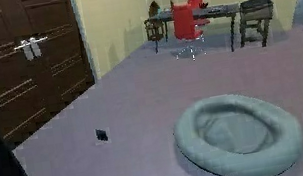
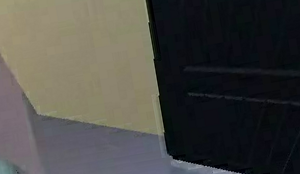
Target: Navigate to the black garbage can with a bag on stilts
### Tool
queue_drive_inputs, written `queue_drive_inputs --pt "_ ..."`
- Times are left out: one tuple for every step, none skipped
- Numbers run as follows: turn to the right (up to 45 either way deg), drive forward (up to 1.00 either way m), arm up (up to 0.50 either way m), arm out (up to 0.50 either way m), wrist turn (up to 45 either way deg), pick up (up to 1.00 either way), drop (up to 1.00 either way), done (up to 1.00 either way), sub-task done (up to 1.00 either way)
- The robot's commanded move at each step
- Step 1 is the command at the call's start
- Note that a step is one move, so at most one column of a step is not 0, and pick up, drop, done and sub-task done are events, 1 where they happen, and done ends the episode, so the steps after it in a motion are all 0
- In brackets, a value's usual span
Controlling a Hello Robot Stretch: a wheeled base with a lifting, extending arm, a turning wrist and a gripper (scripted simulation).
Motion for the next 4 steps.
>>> queue_drive_inputs --pt "0.0 0.80 0.00 0.00 0.0 0.00 0.00 0.00 0.00" --pt "-45.0 0.00 0.00 0.00 0.0 0.00 0.00 0.00 0.00" --pt "-15.0 0.00 0.00 0.00 0.0 0.00 0.00 0.00 0.00" --pt "0.0 0.30 0.00 0.00 0.0 0.00 0.00 0.00 0.00"
